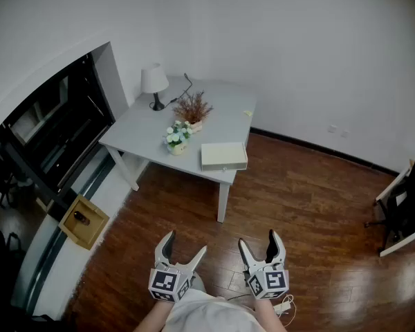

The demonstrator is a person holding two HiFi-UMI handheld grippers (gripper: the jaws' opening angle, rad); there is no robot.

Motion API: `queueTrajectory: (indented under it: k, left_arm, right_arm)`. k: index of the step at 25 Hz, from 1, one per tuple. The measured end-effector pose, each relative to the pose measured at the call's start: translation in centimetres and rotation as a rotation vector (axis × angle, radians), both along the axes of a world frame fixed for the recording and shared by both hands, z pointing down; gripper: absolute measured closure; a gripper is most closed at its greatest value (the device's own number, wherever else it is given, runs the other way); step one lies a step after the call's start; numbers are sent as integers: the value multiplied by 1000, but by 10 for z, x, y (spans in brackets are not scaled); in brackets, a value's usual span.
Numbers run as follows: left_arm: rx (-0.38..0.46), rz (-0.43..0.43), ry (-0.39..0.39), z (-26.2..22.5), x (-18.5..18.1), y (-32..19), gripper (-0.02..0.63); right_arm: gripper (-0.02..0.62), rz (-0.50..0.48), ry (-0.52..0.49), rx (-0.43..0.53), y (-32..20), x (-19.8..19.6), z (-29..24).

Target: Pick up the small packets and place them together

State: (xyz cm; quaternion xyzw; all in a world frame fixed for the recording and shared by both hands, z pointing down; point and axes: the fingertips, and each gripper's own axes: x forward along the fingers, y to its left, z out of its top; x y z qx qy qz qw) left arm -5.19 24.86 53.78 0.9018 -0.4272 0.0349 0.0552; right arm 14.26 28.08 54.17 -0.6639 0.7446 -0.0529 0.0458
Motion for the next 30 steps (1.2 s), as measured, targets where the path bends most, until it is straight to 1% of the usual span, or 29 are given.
queueTrajectory:
  k: [3, 6, 8, 11, 13, 14, 18, 20, 23, 27, 28, 30]
  left_arm:
    - [-9, 7, -7, 8, 4, -18, 207]
    - [-6, 13, 5, 10, 6, -42, 207]
    - [10, 28, 16, 9, 8, -67, 207]
    - [30, 61, 27, 10, 16, -119, 207]
    - [44, 68, 34, 10, 18, -147, 208]
    - [49, 68, 40, 10, 17, -161, 222]
    - [45, 63, 59, 10, 11, -214, 222]
    - [36, 71, 60, 10, 9, -238, 222]
    - [24, 80, 54, 9, 3, -270, 222]
    - [54, 77, 36, -3, -4, -314, 225]
    - [59, 80, 34, -6, -6, -325, 248]
    - [60, 93, 35, -12, -6, -343, 256]
  right_arm:
    - [172, 1, 10, -27, -17, 4, 13]
    - [172, 13, 18, -39, -39, 8, 22]
    - [172, 28, 34, -31, -61, 11, 21]
    - [172, 50, 56, -5, -105, 14, 13]
    - [172, 53, 84, 1, -129, 13, 9]
    - [172, 50, 99, -2, -141, 11, 8]
    - [172, 40, 110, -26, -188, 0, 10]
    - [178, 28, 126, -44, -210, -8, 12]
    - [178, 20, 119, -64, -242, -18, 12]
    - [178, 28, 135, -78, -284, -25, 3]
    - [178, 29, 135, -80, -296, -27, 0]
    - [179, 27, 134, -84, -314, -33, -5]
